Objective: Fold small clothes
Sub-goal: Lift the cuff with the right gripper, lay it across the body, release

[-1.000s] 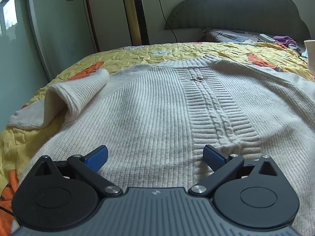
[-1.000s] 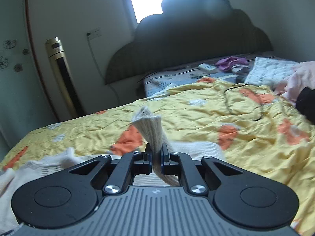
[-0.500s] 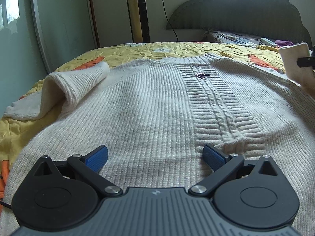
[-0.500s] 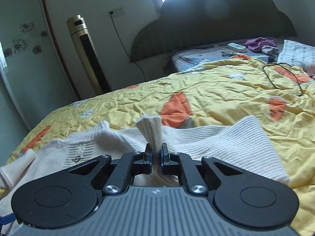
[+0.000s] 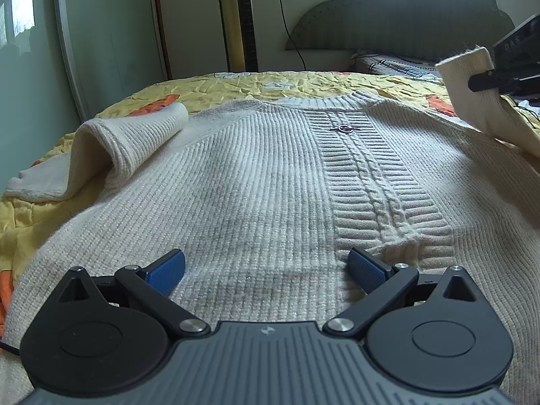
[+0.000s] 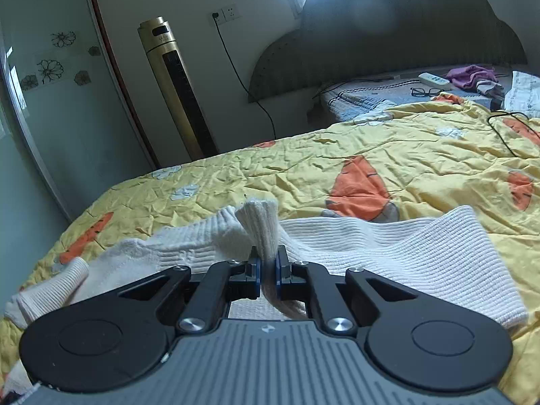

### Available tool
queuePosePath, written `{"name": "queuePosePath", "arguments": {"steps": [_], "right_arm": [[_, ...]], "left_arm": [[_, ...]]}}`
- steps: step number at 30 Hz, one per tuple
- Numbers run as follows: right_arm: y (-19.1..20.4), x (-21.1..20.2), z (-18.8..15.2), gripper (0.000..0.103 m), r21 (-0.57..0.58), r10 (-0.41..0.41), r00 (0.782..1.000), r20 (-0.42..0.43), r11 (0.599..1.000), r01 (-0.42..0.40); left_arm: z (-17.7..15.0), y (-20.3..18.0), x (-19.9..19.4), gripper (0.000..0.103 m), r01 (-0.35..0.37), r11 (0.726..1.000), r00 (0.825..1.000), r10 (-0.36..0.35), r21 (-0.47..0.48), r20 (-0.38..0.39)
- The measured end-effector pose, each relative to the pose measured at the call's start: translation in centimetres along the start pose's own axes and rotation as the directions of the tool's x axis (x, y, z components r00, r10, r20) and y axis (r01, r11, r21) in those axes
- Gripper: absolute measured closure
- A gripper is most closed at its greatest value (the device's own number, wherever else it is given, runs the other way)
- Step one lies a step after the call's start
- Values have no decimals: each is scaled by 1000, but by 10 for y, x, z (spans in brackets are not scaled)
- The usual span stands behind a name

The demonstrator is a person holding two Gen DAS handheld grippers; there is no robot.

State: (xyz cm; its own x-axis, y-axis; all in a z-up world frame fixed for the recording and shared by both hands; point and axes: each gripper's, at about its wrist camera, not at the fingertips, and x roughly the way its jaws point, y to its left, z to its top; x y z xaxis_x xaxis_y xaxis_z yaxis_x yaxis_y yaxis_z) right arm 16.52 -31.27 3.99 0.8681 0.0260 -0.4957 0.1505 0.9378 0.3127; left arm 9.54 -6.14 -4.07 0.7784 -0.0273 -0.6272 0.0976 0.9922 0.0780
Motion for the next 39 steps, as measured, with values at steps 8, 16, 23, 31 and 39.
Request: {"name": "queuePosePath", "arguments": {"steps": [8, 16, 23, 31, 39], "right_arm": [[40, 18, 1, 92, -8, 73, 997, -4, 997, -73], [63, 36, -9, 92, -2, 114, 993, -42, 993, -114], [73, 41, -13, 92, 17, 144, 988, -60, 990, -143], [102, 54, -17, 92, 7, 193, 978, -73, 981, -193], [124, 81, -26, 92, 18, 200, 975, -100, 980, -199]], "left_arm": [[1, 6, 3, 0, 26, 999, 1000, -26, -27, -6], [1, 6, 3, 0, 26, 999, 1000, -26, -25, -6], [8, 17, -1, 0, 69, 996, 997, -71, -50, -36], [28, 52, -22, 0, -28, 998, 999, 29, -60, 26], [24, 69, -25, 0, -68, 997, 998, 68, -40, -4]]}}
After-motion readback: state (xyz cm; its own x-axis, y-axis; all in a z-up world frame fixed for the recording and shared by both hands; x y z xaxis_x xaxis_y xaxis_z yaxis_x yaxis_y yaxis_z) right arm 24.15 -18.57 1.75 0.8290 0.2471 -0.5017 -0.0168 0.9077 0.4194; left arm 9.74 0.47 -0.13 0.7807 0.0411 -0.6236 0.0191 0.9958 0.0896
